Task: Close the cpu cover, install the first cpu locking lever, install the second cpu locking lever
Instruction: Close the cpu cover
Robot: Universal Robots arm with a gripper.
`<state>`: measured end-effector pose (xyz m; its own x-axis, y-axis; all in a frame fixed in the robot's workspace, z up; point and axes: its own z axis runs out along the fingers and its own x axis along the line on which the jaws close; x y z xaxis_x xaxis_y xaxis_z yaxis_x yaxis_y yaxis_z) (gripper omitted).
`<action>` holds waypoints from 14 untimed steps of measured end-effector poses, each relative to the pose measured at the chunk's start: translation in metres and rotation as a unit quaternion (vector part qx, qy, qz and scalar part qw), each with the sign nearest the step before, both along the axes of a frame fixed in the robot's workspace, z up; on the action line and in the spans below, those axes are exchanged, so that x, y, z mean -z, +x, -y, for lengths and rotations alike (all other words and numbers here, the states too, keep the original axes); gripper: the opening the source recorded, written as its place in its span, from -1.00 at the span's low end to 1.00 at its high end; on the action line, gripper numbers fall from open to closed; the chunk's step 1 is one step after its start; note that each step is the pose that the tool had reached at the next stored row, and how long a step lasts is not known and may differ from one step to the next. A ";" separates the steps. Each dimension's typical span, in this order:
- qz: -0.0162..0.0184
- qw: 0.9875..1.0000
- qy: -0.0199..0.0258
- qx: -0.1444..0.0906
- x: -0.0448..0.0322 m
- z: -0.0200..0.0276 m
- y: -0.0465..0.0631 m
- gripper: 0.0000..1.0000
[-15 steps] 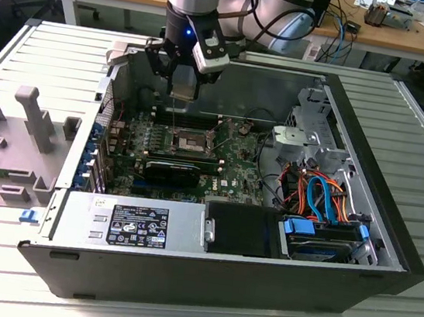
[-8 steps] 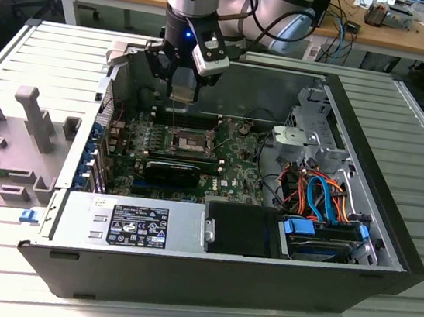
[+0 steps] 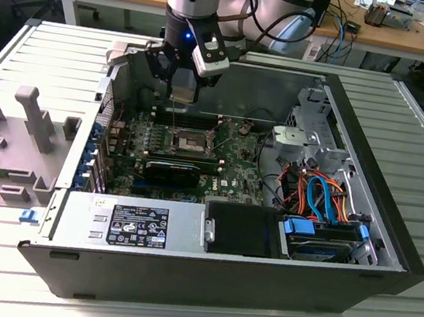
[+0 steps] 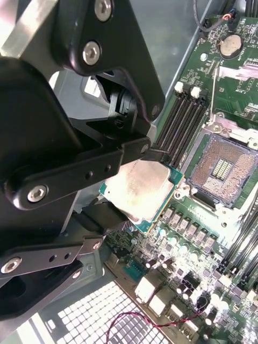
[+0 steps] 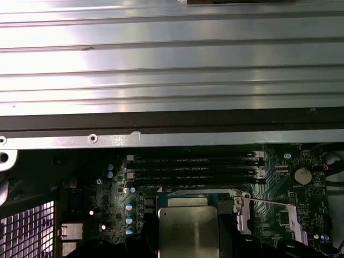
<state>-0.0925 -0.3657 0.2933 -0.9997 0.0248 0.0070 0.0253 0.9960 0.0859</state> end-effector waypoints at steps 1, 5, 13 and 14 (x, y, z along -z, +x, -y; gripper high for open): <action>0.000 1.000 0.000 0.000 0.0001 0.0001 0.000 0.09; 0.000 1.000 0.000 0.000 0.0009 0.0005 0.000 0.09; 0.000 1.000 0.000 0.000 0.0025 0.0013 0.000 0.09; 0.000 1.000 -0.001 0.000 0.0027 0.0014 0.000 0.09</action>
<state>-0.0925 -0.3670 0.2906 -0.9997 0.0248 0.0068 0.0253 0.9961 0.0849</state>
